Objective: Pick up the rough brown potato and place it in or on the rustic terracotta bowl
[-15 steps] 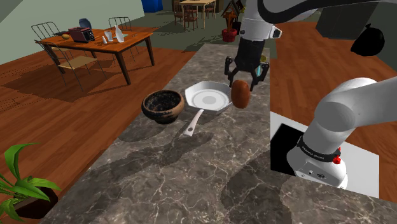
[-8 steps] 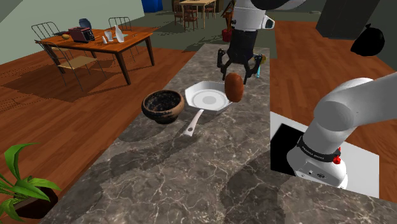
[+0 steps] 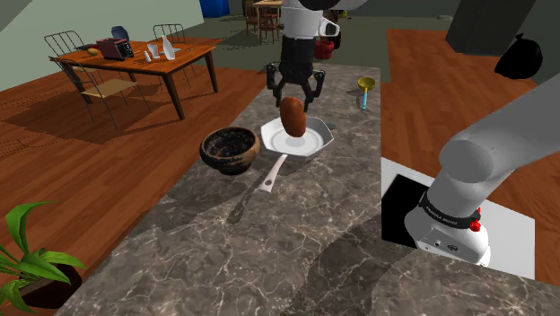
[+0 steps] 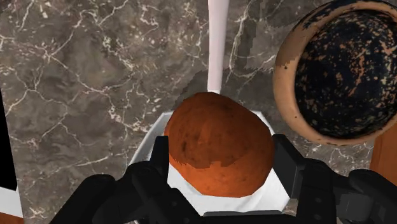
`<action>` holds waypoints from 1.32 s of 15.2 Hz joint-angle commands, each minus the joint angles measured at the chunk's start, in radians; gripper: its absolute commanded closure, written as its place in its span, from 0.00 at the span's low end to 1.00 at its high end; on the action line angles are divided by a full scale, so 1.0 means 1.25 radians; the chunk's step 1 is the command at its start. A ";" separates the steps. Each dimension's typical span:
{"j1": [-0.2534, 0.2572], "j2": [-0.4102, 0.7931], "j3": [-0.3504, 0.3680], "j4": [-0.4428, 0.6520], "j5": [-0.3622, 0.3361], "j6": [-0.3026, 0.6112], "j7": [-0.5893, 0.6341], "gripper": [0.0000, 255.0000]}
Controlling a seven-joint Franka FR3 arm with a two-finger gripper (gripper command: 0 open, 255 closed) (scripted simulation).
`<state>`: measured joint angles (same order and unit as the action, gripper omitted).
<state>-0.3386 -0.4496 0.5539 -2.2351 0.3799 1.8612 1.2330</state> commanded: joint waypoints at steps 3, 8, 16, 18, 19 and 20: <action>-0.030 0.148 0.063 0.129 -0.061 0.023 0.069 1.00; -0.037 0.349 0.130 0.310 -0.189 0.024 0.179 1.00; 0.043 0.588 0.140 0.537 -0.360 -0.011 0.295 1.00; 0.042 0.589 0.139 0.516 -0.360 0.010 0.294 1.00; 0.041 0.590 0.139 0.506 -0.361 0.020 0.293 1.00; 0.041 0.591 0.138 0.496 -0.361 0.031 0.293 1.00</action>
<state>-0.2909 0.2818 0.7276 -1.6079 -0.0668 1.8862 1.5963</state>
